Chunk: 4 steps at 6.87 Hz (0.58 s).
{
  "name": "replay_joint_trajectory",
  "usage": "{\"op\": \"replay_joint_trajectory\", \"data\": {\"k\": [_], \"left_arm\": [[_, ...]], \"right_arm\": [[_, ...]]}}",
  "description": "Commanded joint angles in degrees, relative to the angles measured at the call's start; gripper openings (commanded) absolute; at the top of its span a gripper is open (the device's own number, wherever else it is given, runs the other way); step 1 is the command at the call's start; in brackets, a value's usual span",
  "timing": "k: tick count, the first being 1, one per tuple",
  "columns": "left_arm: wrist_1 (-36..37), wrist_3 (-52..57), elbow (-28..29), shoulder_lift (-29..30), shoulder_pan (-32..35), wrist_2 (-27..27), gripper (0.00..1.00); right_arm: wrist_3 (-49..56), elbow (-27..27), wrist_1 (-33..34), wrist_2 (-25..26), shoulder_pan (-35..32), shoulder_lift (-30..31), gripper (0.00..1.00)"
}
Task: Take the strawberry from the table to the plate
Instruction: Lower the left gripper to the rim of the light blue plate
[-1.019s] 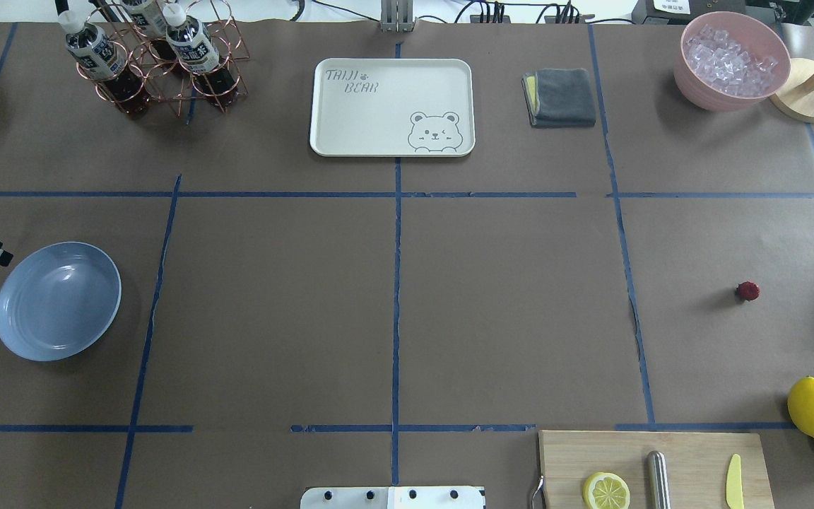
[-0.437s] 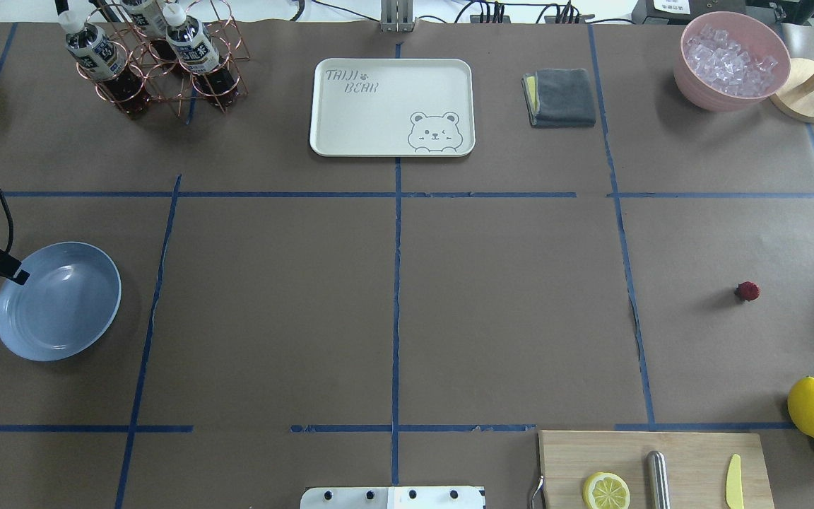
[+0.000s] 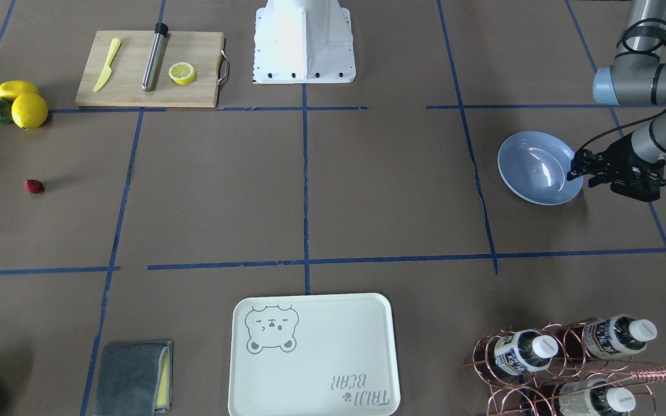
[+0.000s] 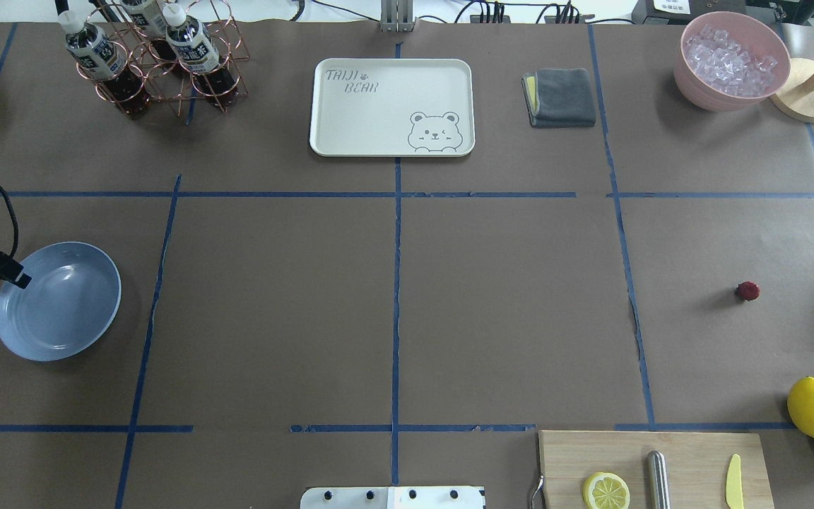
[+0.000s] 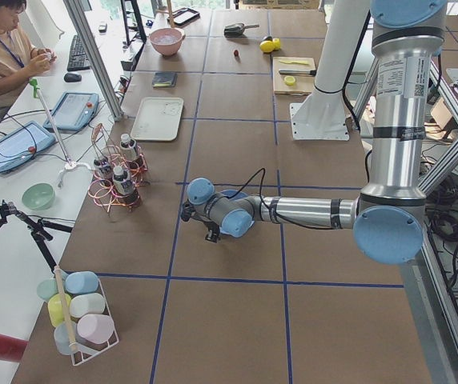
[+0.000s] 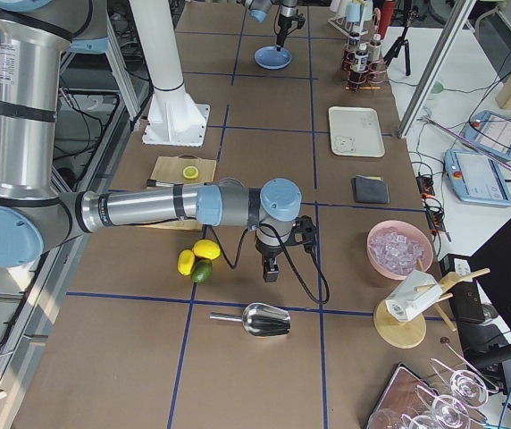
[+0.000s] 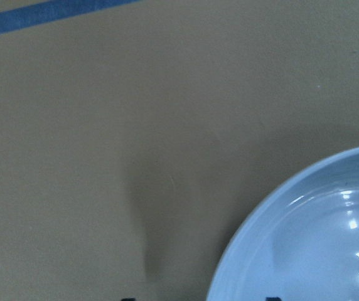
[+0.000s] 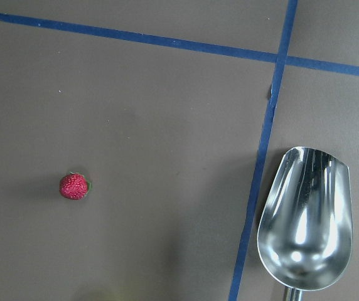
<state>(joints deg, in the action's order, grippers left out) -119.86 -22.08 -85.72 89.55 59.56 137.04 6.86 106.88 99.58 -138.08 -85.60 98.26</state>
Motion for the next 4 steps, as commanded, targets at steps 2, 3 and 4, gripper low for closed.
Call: {"op": "replay_joint_trajectory", "data": {"k": [2,3,4], "left_arm": [[0.1,-0.6,-1.3,0.0,-0.1,0.2,0.0],[0.6,-0.9,-5.1,0.5,-0.1,0.5,0.0],[0.6,-8.7,-9.2,1.4,-0.1,0.6,0.0]], "right_arm": [[0.0,0.1,-0.1,0.0,0.0,0.0,1.0],[0.0,0.1,-0.1,0.0,0.0,0.0,1.0],[0.0,0.2,-0.1,0.0,0.1,0.0,1.0]]}}
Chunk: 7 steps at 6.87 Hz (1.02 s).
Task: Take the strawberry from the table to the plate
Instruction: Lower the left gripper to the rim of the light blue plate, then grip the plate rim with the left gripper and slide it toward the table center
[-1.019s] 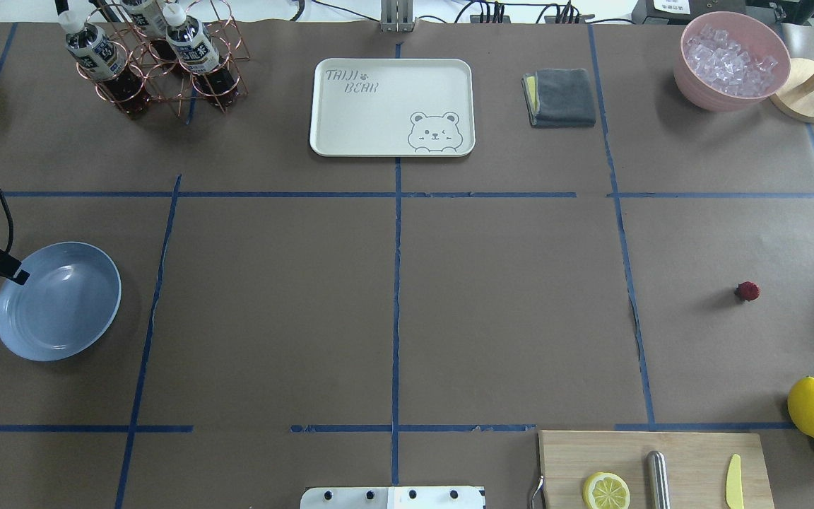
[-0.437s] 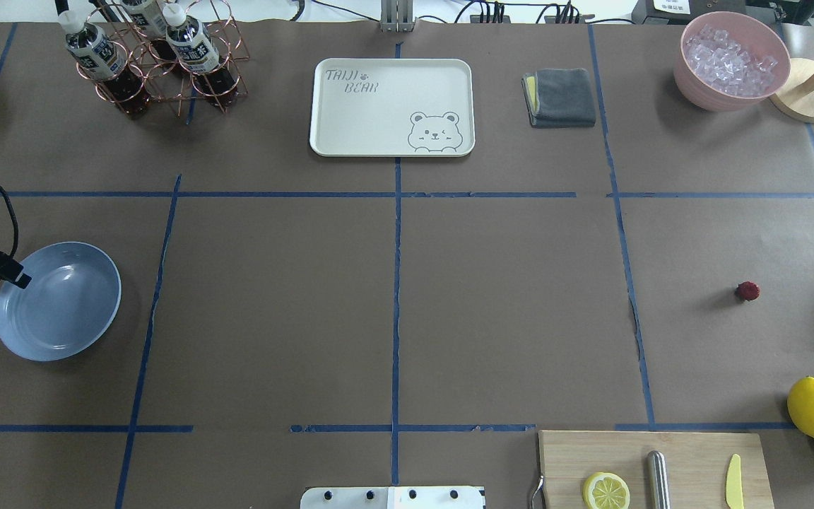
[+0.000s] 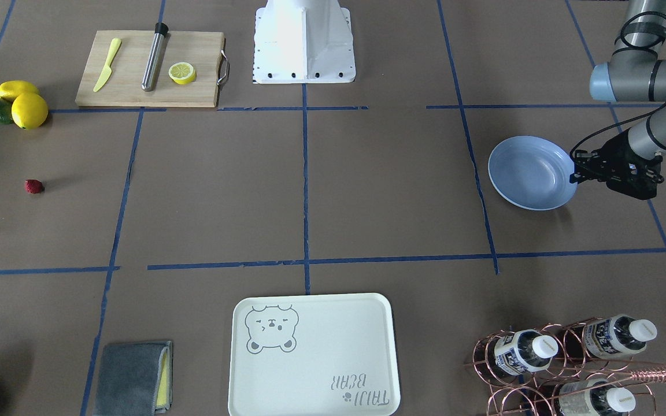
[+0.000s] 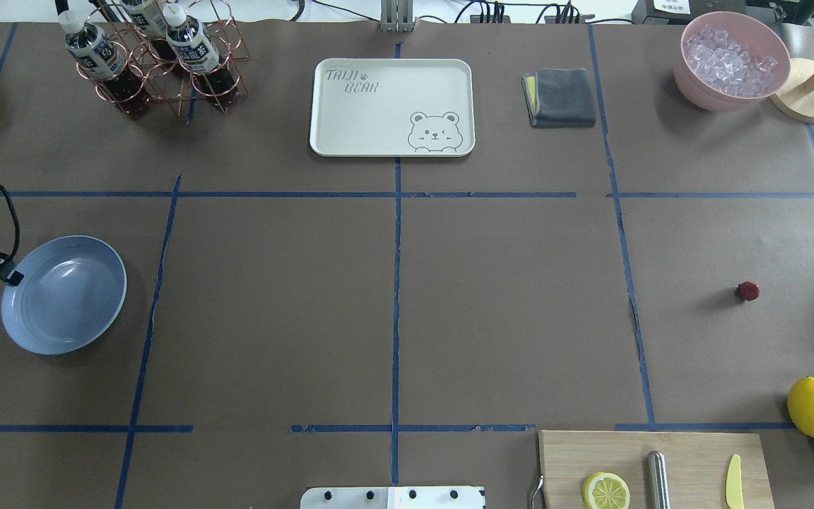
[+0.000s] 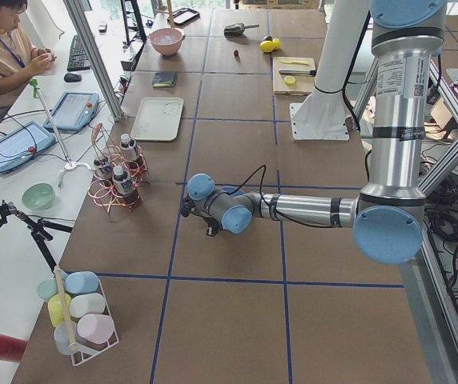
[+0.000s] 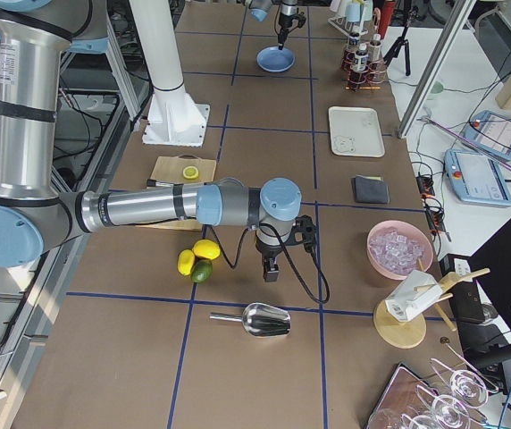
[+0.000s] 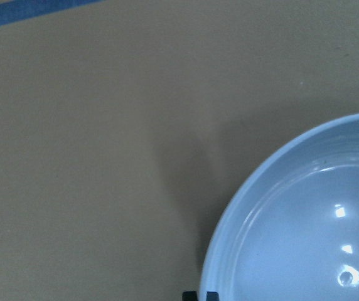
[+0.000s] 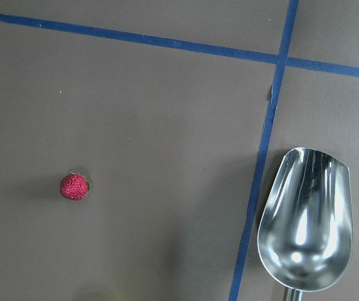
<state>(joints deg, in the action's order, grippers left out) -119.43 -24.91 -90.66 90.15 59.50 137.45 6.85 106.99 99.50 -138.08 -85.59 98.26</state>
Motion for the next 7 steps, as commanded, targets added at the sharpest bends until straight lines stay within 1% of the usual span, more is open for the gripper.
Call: {"op": "replay_joint_trajectory", "data": {"k": [1,2,4,5,6,7], "left_arm": [[0.1,-14.8,-7.3,3.1,-0.3,0.8,0.0],[0.1,-21.8,-9.0,7.3,-4.4,2.5,0.0],[-0.2,-40.6,-9.8,19.0,-14.8,1.4,0.0],[-0.1,-50.3,-8.4,25.4,-21.3,-3.3,0.0],[0.1,-52.8,-6.8,28.9,-25.1,-8.4,0.0],[-0.3,-52.7,-3.9,29.7,-26.1,-8.9,0.0]], "right_arm": [[0.0,0.1,0.0,-0.1,0.0,0.0,1.0],[0.0,0.0,0.0,-0.2,0.1,0.0,1.0],[0.1,0.1,-0.1,-0.6,0.2,-0.2,1.0],[0.4,0.2,-2.1,-0.4,2.0,-0.3,1.0],[0.2,0.1,-5.1,-0.4,2.8,-0.1,1.0],[0.1,0.0,-4.9,-0.4,3.0,-0.1,1.0]]}}
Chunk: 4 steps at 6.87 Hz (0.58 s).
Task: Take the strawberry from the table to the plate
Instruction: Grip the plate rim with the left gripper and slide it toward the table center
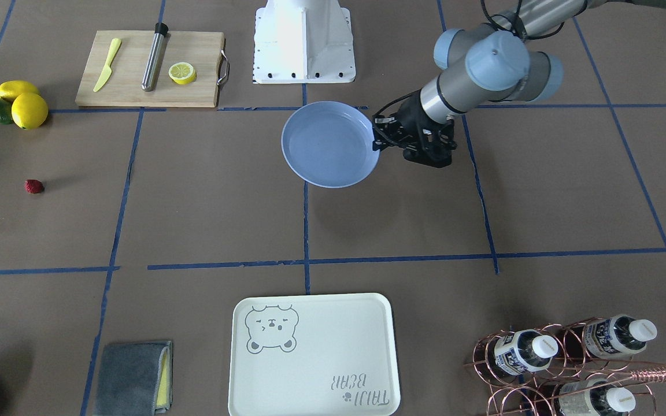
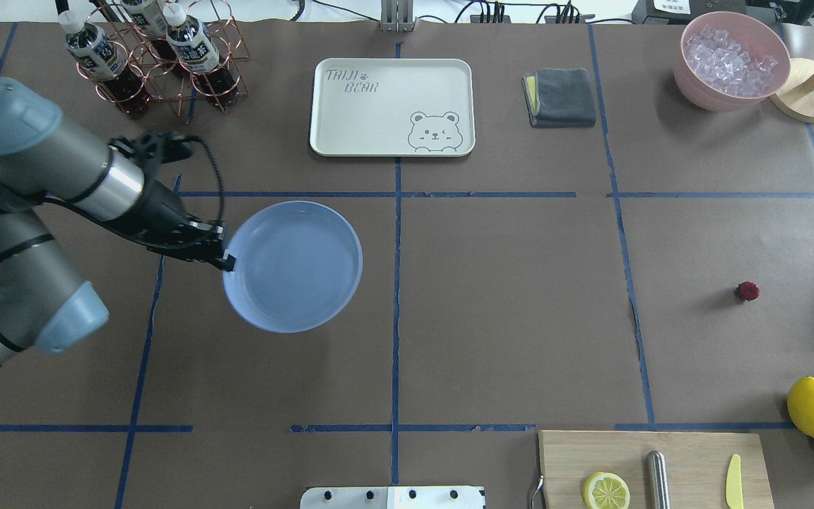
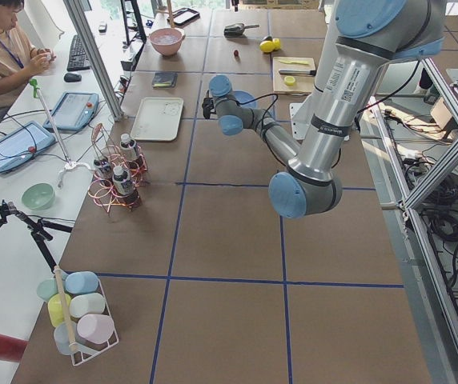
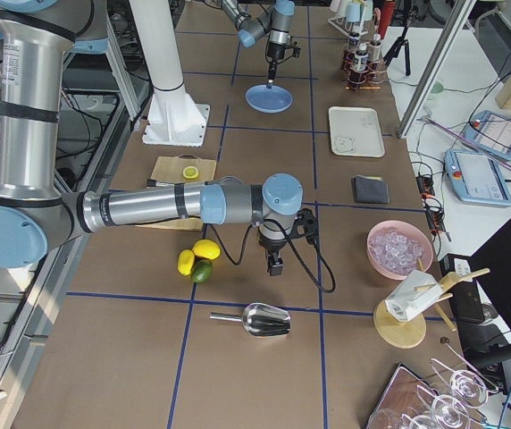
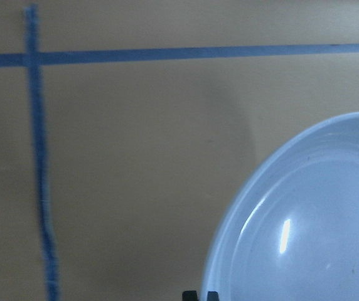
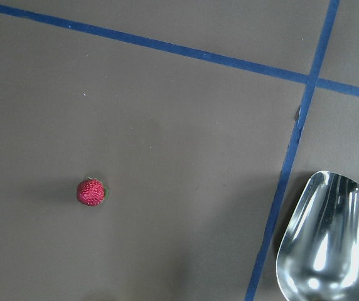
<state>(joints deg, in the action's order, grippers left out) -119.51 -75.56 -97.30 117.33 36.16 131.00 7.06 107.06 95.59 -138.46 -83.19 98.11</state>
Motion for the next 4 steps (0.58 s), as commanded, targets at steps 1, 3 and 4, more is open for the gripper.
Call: {"op": "replay_joint_trajectory", "data": {"k": [1,3,4], "left_arm": [[-0.3,-2.0,5.3,3.9,-3.4,-4.5,0.0],[-0.4,-2.1,6.3,4.5,-6.2,-7.7,0.0],[-0.4,-2.1,7.6,4.5,-6.6,-8.1,0.0]], "right_arm": [[0.0,0.2,-1.4,0.0,1.8,0.1,1.0],[0.7,1.2,-1.5,-0.6,1.8,1.1,1.0],[-0.1,1.0,-1.4,-2.7,1.8,1.1,1.0]]}}
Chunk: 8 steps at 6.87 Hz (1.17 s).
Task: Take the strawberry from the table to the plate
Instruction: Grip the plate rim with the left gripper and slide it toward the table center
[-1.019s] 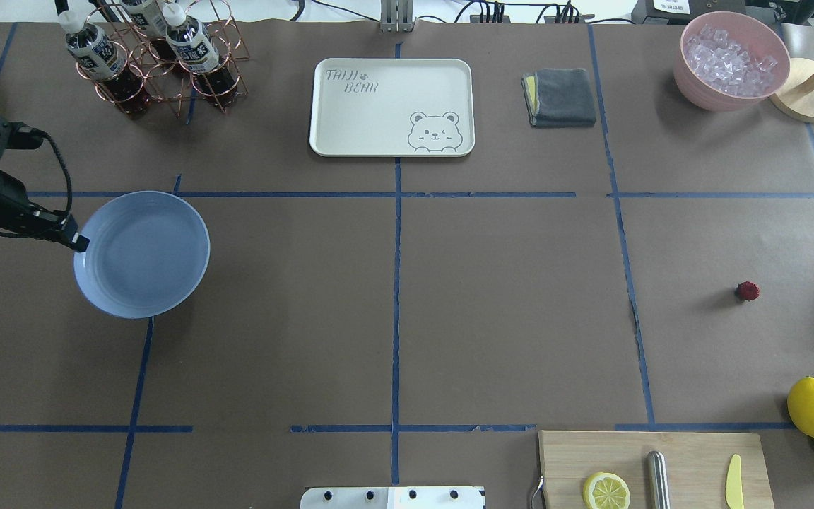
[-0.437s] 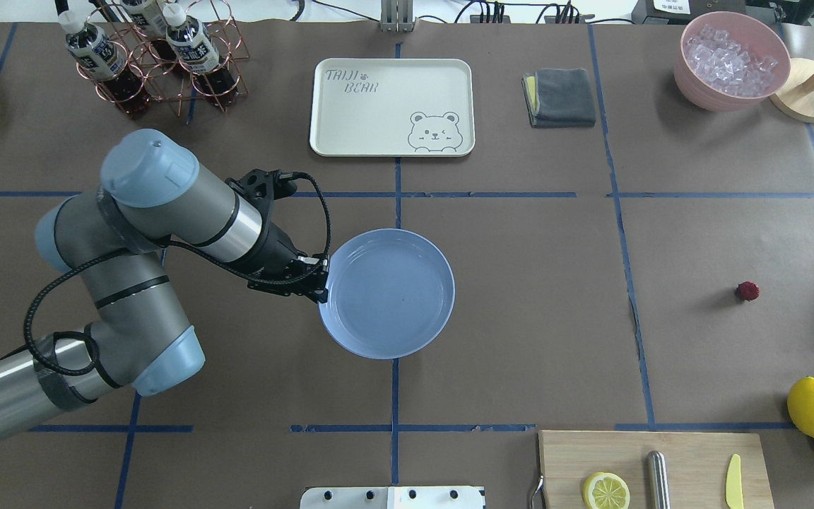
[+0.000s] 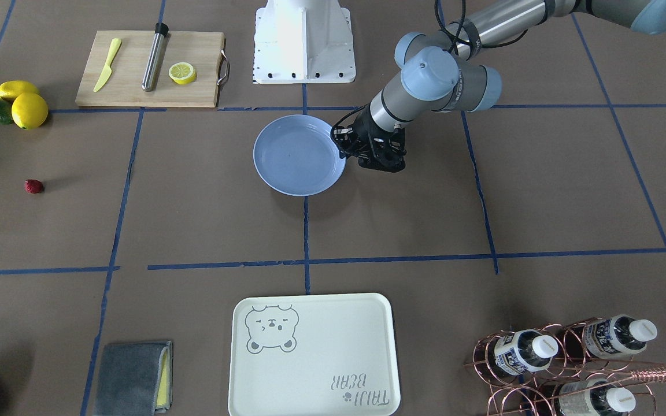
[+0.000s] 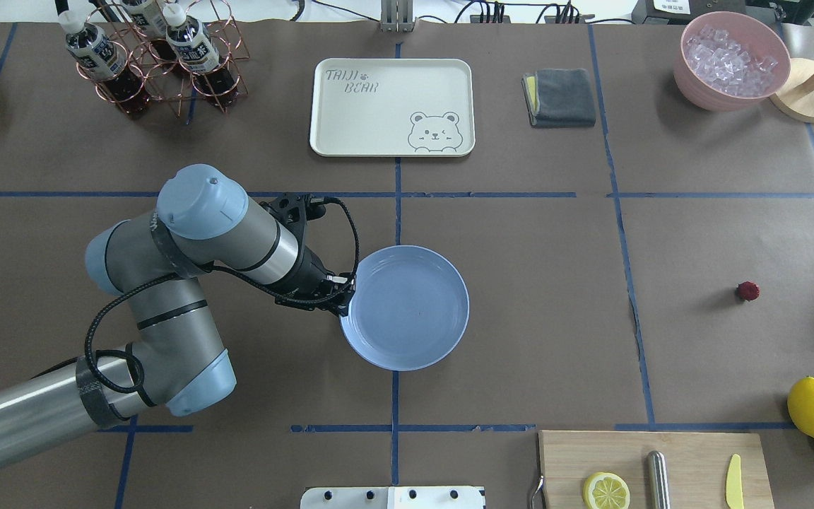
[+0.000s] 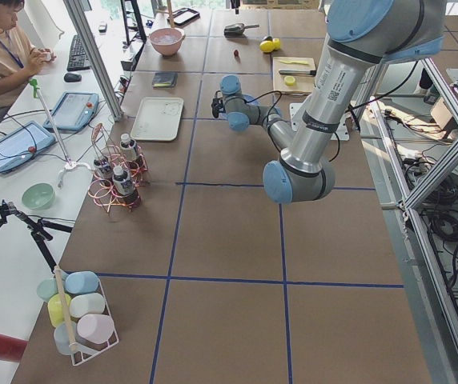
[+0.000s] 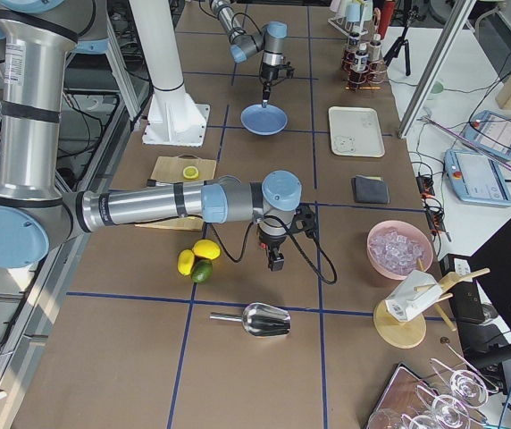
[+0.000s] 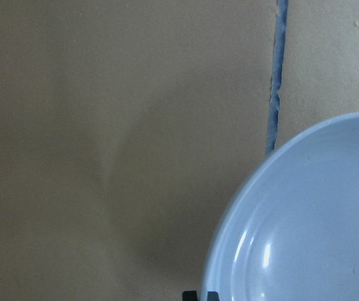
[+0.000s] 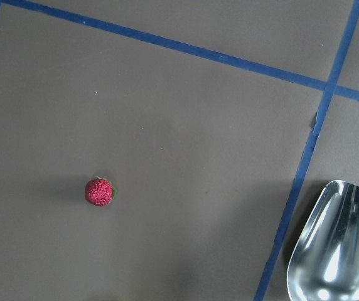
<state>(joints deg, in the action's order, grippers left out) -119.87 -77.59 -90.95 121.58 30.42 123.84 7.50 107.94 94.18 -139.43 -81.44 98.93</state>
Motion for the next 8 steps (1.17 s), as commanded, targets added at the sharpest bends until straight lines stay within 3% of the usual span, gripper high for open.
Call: {"op": "replay_joint_trajectory", "data": {"k": [1,3,4,5,6,7,8], "left_arm": [[-0.1,0.2,1.7,0.2,-1.0,-1.8,0.0],[-0.6,0.2,2.4,0.2,-1.2,-1.9,0.0],[-2.3,0.2,2.3,-0.1,-1.4,-1.9,0.6],[-4.3,-0.7,2.1,-0.2,-1.3,-1.9,0.75],[-4.4,-2.5,1.5,-0.5,-1.2,-1.9,0.76],[-4.4,-2.8,0.3,-0.6,-1.1,-1.9,0.76],[-4.4,-3.5,-0.4,-0.6,-1.1,-1.9,0.76]], "right_arm": [[-0.8,0.1,0.2,-2.4,0.1,0.4,1.0],[-5.4,0.0,0.0,-7.6,0.8,0.3,1.0],[-7.4,0.2,-0.2,-8.3,2.3,0.3,1.0],[-13.2,1.9,-1.1,-8.0,5.9,-0.1,1.0],[-24.1,2.3,-9.1,-5.3,10.5,0.6,0.99],[-36.3,1.9,-20.3,5.6,17.7,1.9,1.0],[-42.2,-1.2,-26.7,10.3,21.6,2.0,1.0]]}}
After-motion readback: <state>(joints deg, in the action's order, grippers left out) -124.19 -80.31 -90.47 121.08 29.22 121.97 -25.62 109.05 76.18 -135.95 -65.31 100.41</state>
